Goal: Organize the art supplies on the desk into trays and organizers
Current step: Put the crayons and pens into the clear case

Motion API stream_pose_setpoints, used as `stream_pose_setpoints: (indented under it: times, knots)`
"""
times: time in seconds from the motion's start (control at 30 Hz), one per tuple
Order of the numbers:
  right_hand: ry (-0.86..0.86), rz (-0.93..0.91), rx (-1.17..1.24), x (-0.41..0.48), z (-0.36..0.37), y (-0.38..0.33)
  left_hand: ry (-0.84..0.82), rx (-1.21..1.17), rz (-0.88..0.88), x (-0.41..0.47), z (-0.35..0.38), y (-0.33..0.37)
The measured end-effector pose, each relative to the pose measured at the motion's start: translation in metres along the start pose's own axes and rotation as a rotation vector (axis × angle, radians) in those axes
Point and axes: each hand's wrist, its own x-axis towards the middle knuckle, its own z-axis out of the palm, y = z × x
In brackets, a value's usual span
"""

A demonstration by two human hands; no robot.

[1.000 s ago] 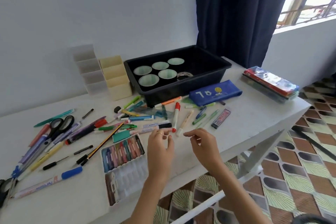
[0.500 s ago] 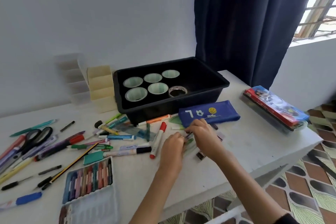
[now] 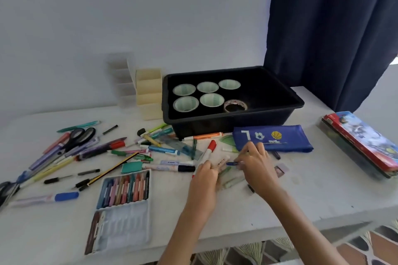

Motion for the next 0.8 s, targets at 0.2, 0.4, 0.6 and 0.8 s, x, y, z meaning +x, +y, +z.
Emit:
stream_pose_setpoints:
  times: [0.2, 0.4, 0.6, 0.8]
  knots:
    - [0.237, -0.012, 0.455, -0.006, 0.005, -0.046, 0.214, -0.354, -0.203, -0.023, -0.028, -0.025]
    - [0.161, -0.045, 0.733, -0.020, 0.009, -0.117, 0.304, -0.528, -0.256, -0.062, -0.063, -0.051]
    - [0.061, 0.015, 0.934, -0.041, 0.016, -0.182, 0.304, -0.546, -0.288, -0.104, -0.092, -0.093]
    - [0.043, 0.121, 1.119, -0.052, 0.021, -0.227, 0.317, -0.454, -0.343, -0.132, -0.116, -0.137]
